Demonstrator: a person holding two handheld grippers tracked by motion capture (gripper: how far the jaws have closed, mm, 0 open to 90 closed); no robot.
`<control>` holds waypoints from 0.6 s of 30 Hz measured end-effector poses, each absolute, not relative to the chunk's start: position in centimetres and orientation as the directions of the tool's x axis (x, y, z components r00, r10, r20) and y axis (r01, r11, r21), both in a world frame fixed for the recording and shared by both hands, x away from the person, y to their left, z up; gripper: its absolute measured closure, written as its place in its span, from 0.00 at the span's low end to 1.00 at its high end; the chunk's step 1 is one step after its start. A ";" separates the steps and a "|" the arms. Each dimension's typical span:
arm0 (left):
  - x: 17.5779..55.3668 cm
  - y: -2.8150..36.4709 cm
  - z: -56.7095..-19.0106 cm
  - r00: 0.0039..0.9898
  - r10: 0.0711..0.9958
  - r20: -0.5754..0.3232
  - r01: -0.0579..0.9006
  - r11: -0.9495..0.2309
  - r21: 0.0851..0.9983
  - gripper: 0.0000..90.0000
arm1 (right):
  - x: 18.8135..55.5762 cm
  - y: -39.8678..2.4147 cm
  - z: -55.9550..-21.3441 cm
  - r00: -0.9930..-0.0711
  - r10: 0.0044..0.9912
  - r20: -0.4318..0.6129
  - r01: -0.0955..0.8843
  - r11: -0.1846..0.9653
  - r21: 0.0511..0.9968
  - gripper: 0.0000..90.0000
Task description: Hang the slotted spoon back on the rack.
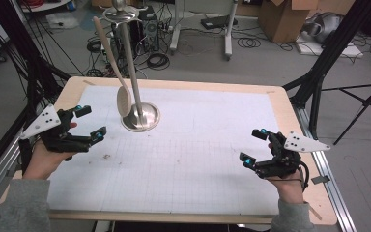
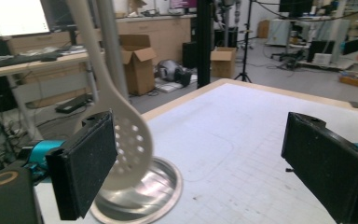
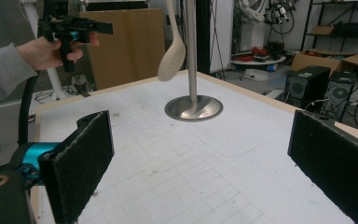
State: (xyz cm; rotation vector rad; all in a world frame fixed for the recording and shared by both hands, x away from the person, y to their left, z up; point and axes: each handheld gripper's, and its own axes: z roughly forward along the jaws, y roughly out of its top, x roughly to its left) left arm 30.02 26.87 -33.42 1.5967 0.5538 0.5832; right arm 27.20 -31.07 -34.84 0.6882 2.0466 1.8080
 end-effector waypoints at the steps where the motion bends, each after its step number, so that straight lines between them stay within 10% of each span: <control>1: 29.9 26.8 -33.5 0.754 0.655 0.051 0.016 -0.096 0.995 0.12 | 27.2 -31.1 -34.8 -0.831 0.551 0.074 0.142 0.082 0.987 0.06; 18: 27.7 26.5 -35.7 0.676 0.736 0.036 0.064 -0.107 0.992 0.12 | 27.2 -31.2 -34.9 -0.828 0.557 0.074 0.142 0.080 0.987 0.06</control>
